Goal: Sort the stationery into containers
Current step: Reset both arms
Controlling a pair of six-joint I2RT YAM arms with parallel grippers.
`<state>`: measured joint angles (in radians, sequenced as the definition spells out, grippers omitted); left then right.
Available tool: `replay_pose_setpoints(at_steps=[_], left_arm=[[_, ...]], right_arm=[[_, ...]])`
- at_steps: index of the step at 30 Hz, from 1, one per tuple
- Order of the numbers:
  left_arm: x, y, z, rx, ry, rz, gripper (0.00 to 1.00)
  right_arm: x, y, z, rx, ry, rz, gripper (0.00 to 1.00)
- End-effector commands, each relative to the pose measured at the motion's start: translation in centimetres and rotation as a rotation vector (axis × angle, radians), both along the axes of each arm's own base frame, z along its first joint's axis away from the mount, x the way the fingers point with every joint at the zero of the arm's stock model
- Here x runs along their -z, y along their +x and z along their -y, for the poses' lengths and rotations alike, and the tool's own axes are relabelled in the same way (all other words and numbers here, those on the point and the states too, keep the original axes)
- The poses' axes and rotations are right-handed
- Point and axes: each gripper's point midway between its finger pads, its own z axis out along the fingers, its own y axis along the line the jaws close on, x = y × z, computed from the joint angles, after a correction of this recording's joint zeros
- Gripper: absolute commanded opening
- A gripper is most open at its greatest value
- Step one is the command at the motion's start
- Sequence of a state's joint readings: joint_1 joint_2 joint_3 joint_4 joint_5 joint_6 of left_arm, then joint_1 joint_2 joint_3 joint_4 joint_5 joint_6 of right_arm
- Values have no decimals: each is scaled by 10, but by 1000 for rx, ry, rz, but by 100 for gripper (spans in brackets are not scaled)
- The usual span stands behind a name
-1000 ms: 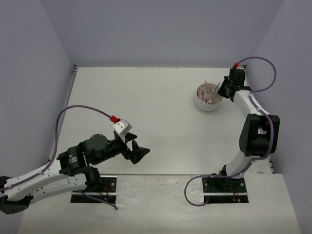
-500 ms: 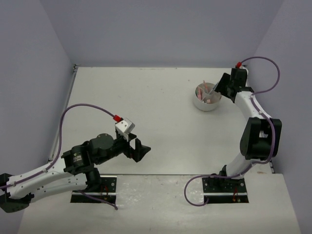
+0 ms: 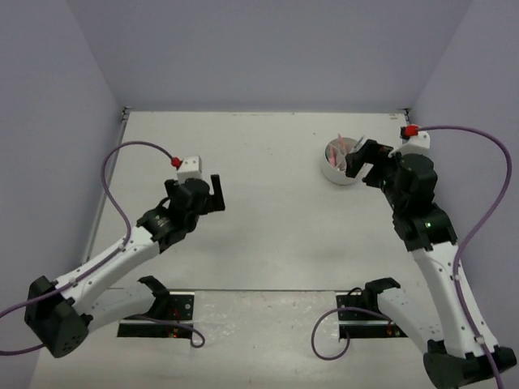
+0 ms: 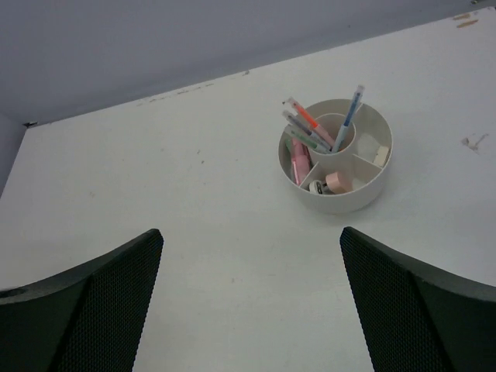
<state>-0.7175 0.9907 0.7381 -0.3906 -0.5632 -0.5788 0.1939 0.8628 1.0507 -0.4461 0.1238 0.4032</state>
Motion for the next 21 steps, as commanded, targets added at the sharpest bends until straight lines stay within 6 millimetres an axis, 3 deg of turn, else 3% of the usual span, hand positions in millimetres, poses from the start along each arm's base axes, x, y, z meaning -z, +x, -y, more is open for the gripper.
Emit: replay_pose_setpoints(at_steps=[1,3,6,7,11,14,21], left_arm=[[-43,58,-29,-103,-47,88,100],[-69,62,-49,-171,-32,137,100],[-96,48,-75,-245,-38,196,100],[-116,37,-87,-272,-62,244,100],[-160,-2,-107,-271,-95,354,100],[-162,-18,-114,-242,-61,377,100],[-138,-25,-115,-199,-1,336,100]], right_arm=[[2,-55,20,54,-85,-61,99],[-11,-80,33,80,-98,-14,99],[-21,-106,44,104,-99,40,99],[-29,-120,47,103,-86,87,99],[-37,-151,42,37,-33,193,99],[-29,-156,51,76,-46,229,99],[-7,-152,47,60,-50,197,99]])
